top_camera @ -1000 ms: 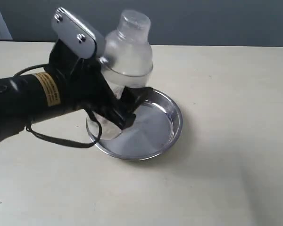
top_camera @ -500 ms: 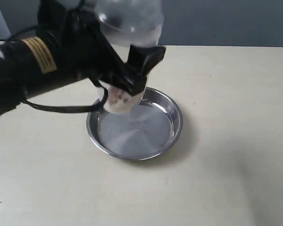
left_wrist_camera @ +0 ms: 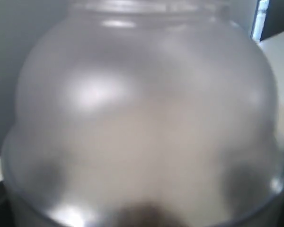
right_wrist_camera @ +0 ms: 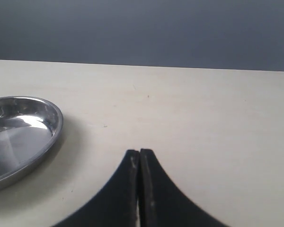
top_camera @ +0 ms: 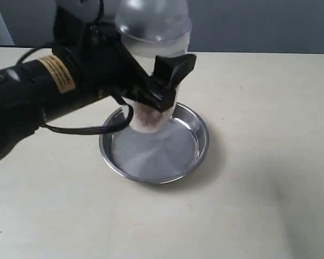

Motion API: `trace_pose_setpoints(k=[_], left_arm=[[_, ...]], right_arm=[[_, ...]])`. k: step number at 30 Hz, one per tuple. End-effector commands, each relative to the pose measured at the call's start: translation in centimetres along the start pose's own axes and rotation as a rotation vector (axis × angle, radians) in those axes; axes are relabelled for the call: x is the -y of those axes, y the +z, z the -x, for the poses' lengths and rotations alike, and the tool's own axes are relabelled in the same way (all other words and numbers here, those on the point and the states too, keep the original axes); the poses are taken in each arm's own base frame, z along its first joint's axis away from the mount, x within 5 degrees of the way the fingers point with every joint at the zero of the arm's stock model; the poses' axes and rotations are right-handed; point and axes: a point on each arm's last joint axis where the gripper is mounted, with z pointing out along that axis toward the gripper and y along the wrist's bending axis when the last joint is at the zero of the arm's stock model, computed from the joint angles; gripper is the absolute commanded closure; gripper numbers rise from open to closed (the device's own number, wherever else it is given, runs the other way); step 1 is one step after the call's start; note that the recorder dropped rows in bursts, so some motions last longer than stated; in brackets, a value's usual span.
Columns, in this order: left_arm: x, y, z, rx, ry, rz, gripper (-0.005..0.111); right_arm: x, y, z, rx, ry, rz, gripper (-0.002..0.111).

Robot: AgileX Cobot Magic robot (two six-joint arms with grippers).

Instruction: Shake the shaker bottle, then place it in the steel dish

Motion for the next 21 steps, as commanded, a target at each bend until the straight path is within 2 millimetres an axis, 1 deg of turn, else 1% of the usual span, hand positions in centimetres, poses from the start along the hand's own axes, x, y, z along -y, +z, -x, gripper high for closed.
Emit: trace_pose_setpoints(k=[1,2,3,4,6,7,8,9,11,12,13,14,15,16,17,18,19,21], left_arm=[[1.4,-1.7,3.6,0.197,0.053,-0.070,0.106],[1.6,-2.2,4.3,0.225,0.092,-0.078,0.106],[1.5,-2.3,4.1,0.197,0.089,-0.068,0.106],[0.9,-1.9,2.7,0.108,0.050,-0.032,0.106],[-0.5,-0.7,-1.2,-0.084,-0.008,0.035,0.106],[-0.8,-0.4,-2.4,-0.128,-0.029,0.047,0.106],[-0.6,-0.5,-2.3,-0.120,-0.033,0.037,0.106],[-0.2,-0.7,-1.2,-0.058,-0.014,0.015,0.106],[1.1,-2.0,2.8,0.153,0.050,-0.049,0.106],[1.4,-2.5,4.3,0.218,0.057,-0.057,0.106],[1.3,-3.0,5.0,0.225,0.066,-0.053,0.106],[0.9,-2.8,4.3,0.168,0.050,-0.030,0.106],[0.3,-2.4,3.0,0.090,0.032,0.000,0.106],[-0.4,-1.7,0.9,-0.015,0.008,0.031,0.106],[-0.9,-1.3,-0.7,-0.090,-0.018,0.051,0.106],[-0.9,-1.0,-1.2,-0.112,-0.036,0.051,0.106],[-0.6,-1.2,-0.7,-0.081,-0.027,0.038,0.106],[0.5,-2.1,2.3,0.082,0.017,-0.019,0.106]], right_arm=[[0.0,0.0,0.1,0.012,-0.002,0.003,0.109],[0.0,0.0,0.1,0.012,-0.002,0.003,0.109],[0.0,0.0,0.1,0.012,-0.002,0.003,0.109],[0.0,0.0,0.1,0.012,-0.002,0.003,0.109],[0.0,0.0,0.1,0.012,-0.002,0.003,0.109],[0.0,0.0,0.1,0.012,-0.002,0.003,0.109],[0.0,0.0,0.1,0.012,-0.002,0.003,0.109],[0.0,0.0,0.1,0.012,-0.002,0.003,0.109],[0.0,0.0,0.1,0.012,-0.002,0.003,0.109],[0.0,0.0,0.1,0.012,-0.002,0.003,0.109],[0.0,0.0,0.1,0.012,-0.002,0.003,0.109],[0.0,0.0,0.1,0.012,-0.002,0.003,0.109],[0.0,0.0,0.1,0.012,-0.002,0.003,0.109],[0.0,0.0,0.1,0.012,-0.002,0.003,0.109],[0.0,0.0,0.1,0.012,-0.002,0.003,0.109],[0.0,0.0,0.1,0.012,-0.002,0.003,0.109],[0.0,0.0,0.1,0.012,-0.002,0.003,0.109],[0.0,0.0,0.1,0.012,-0.002,0.003,0.109]])
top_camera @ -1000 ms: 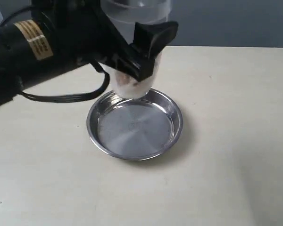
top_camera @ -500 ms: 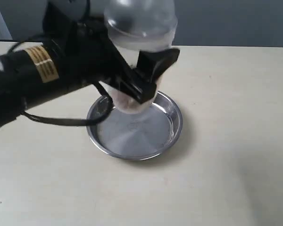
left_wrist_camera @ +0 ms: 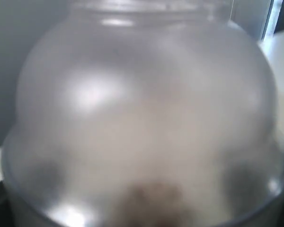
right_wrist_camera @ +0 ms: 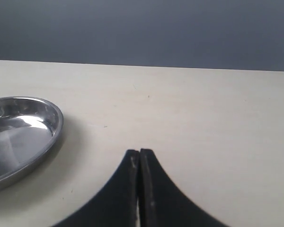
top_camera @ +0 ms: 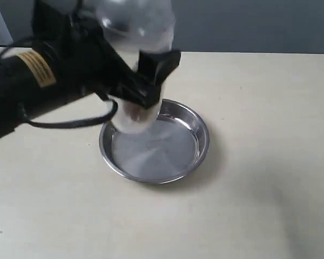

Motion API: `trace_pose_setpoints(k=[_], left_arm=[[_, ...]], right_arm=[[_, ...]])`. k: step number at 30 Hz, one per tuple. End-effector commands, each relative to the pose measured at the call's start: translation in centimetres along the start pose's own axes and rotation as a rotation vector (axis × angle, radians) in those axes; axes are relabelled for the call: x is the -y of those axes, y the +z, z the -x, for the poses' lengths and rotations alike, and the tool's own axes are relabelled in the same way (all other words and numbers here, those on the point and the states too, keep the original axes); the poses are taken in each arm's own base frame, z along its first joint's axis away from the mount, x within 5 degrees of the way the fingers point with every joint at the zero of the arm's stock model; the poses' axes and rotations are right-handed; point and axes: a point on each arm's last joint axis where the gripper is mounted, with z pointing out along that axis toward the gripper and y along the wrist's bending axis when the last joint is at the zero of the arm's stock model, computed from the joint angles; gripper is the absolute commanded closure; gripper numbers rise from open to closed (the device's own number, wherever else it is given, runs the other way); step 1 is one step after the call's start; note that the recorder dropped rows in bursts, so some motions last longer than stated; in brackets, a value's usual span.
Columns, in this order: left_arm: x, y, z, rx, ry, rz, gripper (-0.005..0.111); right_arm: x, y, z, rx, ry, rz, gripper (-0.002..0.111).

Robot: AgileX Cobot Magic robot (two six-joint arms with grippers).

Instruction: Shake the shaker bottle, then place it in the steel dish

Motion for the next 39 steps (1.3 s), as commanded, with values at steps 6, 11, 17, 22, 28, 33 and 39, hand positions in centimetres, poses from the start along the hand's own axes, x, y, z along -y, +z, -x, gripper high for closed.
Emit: trace_pose_setpoints(k=[6,11,17,22,28,33,39], left_arm=[[0.5,-0.5,0.2,0.018,0.003,-0.019,0.106],[1.3,0.1,0.1,0.050,0.009,-0.068,0.106],[0.3,0.9,-1.8,-0.062,-0.016,-0.024,0.106],[1.4,0.2,2.3,0.142,0.019,-0.075,0.106],[-0.1,0.9,-1.8,-0.089,-0.011,0.001,0.106],[0.9,0.8,-1.0,0.002,-0.047,-0.045,0.106],[0.6,0.6,0.0,0.042,-0.054,0.005,0.106]], right_arm=[[0.0,0.0,0.1,0.014,-0.004,0.003,0.109],[0.0,0.0,0.1,0.014,-0.004,0.003,0.109],[0.0,0.0,0.1,0.014,-0.004,0.003,0.109],[0.0,0.0,0.1,0.012,-0.004,0.003,0.109],[0.0,0.0,0.1,0.012,-0.004,0.003,0.109],[0.0,0.0,0.1,0.012,-0.004,0.003,0.109],[0.0,0.0,0.1,0.012,-0.004,0.003,0.109]])
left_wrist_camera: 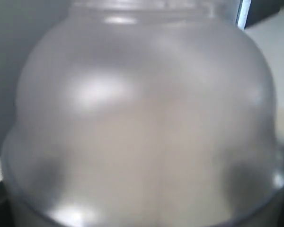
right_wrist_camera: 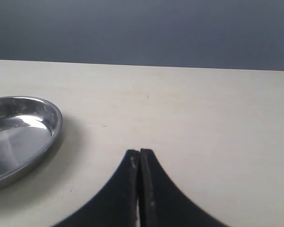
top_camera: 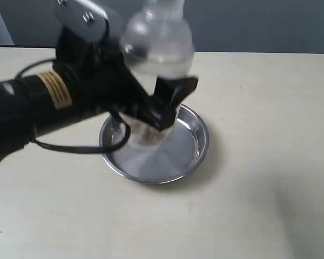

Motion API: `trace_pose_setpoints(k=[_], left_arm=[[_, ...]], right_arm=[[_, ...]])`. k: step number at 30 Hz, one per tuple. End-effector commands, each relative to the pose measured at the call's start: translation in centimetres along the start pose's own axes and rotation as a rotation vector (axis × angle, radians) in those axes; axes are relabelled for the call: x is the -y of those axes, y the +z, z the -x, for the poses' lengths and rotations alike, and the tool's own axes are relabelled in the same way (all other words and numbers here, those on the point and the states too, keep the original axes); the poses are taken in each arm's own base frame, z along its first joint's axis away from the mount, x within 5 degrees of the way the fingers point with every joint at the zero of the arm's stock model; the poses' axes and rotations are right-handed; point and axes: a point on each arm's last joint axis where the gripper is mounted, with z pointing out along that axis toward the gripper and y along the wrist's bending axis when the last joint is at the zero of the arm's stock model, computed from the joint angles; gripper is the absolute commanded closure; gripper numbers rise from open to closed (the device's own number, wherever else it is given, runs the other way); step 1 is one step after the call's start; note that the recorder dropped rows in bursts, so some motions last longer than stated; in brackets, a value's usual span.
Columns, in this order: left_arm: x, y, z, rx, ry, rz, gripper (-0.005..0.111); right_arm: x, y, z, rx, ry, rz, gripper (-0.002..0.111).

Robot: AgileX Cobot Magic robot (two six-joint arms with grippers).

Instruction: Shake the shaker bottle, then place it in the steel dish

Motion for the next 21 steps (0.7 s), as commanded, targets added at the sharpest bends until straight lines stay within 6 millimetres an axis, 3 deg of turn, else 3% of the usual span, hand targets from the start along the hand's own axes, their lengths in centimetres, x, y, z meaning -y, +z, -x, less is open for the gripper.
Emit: trace_pose_setpoints(k=[1,2,6,7,11,12,13,15,17,19,21], left_arm=[[-1.4,0.8,-0.6,-0.007,-0.079,0.095,0.106],[-1.4,0.8,-0.3,0.008,-0.086,0.090,0.106],[0.9,-1.0,4.7,0.211,0.060,-0.044,0.106],[0.9,-1.1,4.5,0.193,0.056,-0.041,0.106],[-1.8,0.9,-1.4,-0.135,-0.060,0.086,0.106],[-1.9,1.0,-1.7,-0.151,-0.072,0.089,0.106],[-1.6,1.0,-1.1,-0.126,-0.065,0.075,0.106],[-0.2,0.0,2.5,0.043,-0.017,0.014,0.106],[0.7,-0.9,4.7,0.161,0.044,-0.015,0.106],[-0.2,-0.4,3.1,0.079,0.026,0.036,0.106],[-2.1,0.9,-0.8,-0.099,-0.049,0.124,0.106]], right_arm=[[0.0,0.0,0.1,0.011,-0.006,0.003,0.109],[0.0,0.0,0.1,0.011,-0.006,0.003,0.109],[0.0,0.0,0.1,0.011,-0.008,0.002,0.109],[0.0,0.0,0.1,0.011,-0.008,0.002,0.109],[0.0,0.0,0.1,0.011,-0.008,0.002,0.109],[0.0,0.0,0.1,0.011,-0.008,0.002,0.109],[0.0,0.0,0.1,0.011,-0.008,0.002,0.109],[0.0,0.0,0.1,0.011,-0.008,0.002,0.109],[0.0,0.0,0.1,0.011,-0.008,0.002,0.109],[0.0,0.0,0.1,0.011,-0.008,0.002,0.109],[0.0,0.0,0.1,0.011,-0.008,0.002,0.109]])
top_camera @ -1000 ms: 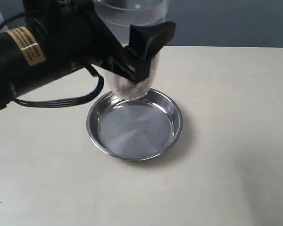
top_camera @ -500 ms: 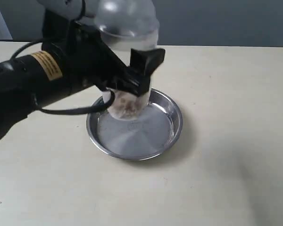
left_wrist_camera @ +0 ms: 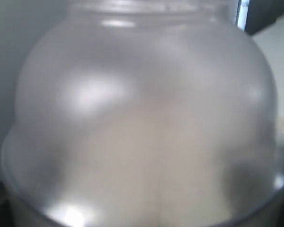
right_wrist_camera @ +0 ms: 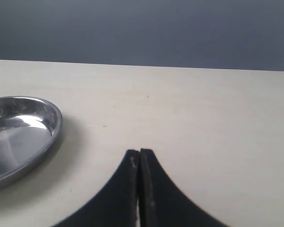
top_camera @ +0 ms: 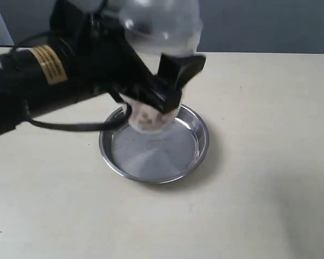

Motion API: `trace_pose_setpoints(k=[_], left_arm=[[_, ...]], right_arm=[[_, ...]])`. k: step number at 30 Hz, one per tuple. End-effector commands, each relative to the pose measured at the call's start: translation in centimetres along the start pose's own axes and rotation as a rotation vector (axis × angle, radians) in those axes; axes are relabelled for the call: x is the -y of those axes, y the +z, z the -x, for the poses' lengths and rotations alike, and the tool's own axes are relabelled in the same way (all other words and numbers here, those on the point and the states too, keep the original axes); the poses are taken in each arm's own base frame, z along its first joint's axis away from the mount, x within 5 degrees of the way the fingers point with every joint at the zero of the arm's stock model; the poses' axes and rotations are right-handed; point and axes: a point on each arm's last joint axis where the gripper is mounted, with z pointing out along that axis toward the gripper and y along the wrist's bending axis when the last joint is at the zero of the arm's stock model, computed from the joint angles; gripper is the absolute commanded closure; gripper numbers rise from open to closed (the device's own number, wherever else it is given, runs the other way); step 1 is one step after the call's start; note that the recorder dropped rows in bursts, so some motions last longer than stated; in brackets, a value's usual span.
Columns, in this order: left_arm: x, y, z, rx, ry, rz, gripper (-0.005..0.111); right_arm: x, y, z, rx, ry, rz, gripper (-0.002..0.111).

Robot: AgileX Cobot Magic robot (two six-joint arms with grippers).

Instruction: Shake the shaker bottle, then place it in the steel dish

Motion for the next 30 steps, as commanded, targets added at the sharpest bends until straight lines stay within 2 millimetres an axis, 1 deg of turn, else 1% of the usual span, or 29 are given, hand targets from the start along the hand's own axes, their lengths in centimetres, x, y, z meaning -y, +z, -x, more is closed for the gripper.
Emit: trace_pose_setpoints(k=[1,2,3,4,6,7,8,9,12,13,14,15,17,18,19,20,22,23,24,25,26,27,28,29,30], left_arm=[[-2.6,1.4,-4.0,-0.162,-0.108,0.132,0.106],[-2.6,1.5,-4.0,-0.171,-0.107,0.132,0.106],[-2.3,1.3,-2.9,-0.129,-0.085,0.117,0.106],[-1.9,1.1,-1.4,-0.066,-0.047,0.096,0.106],[-0.8,-0.1,2.7,0.106,-0.004,0.053,0.106],[-0.3,-0.6,3.7,0.146,0.024,0.034,0.106],[-0.3,-0.8,3.9,0.147,0.045,0.029,0.106],[-0.5,-0.6,2.7,0.095,0.027,0.038,0.106],[-1.6,1.4,-4.3,-0.182,-0.067,0.090,0.106],[-1.6,1.7,-5.5,-0.230,-0.078,0.092,0.106],[-1.4,1.7,-5.7,-0.238,-0.059,0.079,0.106],[-1.0,1.7,-4.8,-0.194,-0.026,0.061,0.106],[-0.1,1.1,-1.8,-0.039,-0.001,0.033,0.106],[0.4,0.3,0.7,0.087,0.026,0.019,0.106],[0.3,0.2,0.7,0.084,0.025,0.023,0.106],[0.0,0.6,-0.4,0.035,0.001,0.043,0.106],[-0.8,1.4,-3.6,-0.097,-0.045,0.081,0.106],[-1.1,2.0,-4.6,-0.155,-0.065,0.091,0.106],[-1.0,2.0,-3.9,-0.131,-0.054,0.084,0.106],[-0.5,1.6,-1.9,-0.055,-0.029,0.061,0.106],[-0.1,1.2,-0.4,0.009,-0.011,0.047,0.106],[0.4,0.2,2.0,0.103,0.034,0.027,0.106],[0.2,0.3,1.6,0.082,0.032,0.033,0.106],[-1.2,1.3,-2.1,-0.087,-0.038,0.092,0.106],[-1.6,1.6,-3.6,-0.153,-0.084,0.112,0.106]], right_arm=[[0.0,0.0,0.1,0.011,-0.006,0.003,0.109],[0.0,0.0,0.1,0.011,-0.006,0.003,0.109],[0.0,0.0,0.1,0.011,-0.006,0.003,0.109],[0.0,0.0,0.1,0.011,-0.006,0.003,0.109],[0.0,0.0,0.1,0.011,-0.006,0.003,0.109],[0.0,0.0,0.1,0.011,-0.006,0.003,0.109],[0.0,0.0,0.1,0.011,-0.006,0.003,0.109],[0.0,0.0,0.1,0.011,-0.006,0.003,0.109],[0.0,0.0,0.1,0.011,-0.006,0.003,0.109],[0.0,0.0,0.1,0.011,-0.006,0.003,0.109],[0.0,0.0,0.1,0.011,-0.006,0.003,0.109],[0.0,0.0,0.1,0.011,-0.006,0.003,0.109],[0.0,0.0,0.1,0.011,-0.006,0.003,0.109],[0.0,0.0,0.1,0.011,-0.006,0.003,0.109],[0.0,0.0,0.1,0.011,-0.006,0.003,0.109],[0.0,0.0,0.1,0.011,-0.006,0.003,0.109],[0.0,0.0,0.1,0.011,-0.006,0.003,0.109],[0.0,0.0,0.1,0.011,-0.006,0.003,0.109],[0.0,0.0,0.1,0.011,-0.006,0.003,0.109],[0.0,0.0,0.1,0.011,-0.006,0.003,0.109],[0.0,0.0,0.1,0.011,-0.006,0.003,0.109],[0.0,0.0,0.1,0.011,-0.006,0.003,0.109],[0.0,0.0,0.1,0.011,-0.006,0.003,0.109],[0.0,0.0,0.1,0.011,-0.006,0.003,0.109],[0.0,0.0,0.1,0.011,-0.006,0.003,0.109]])
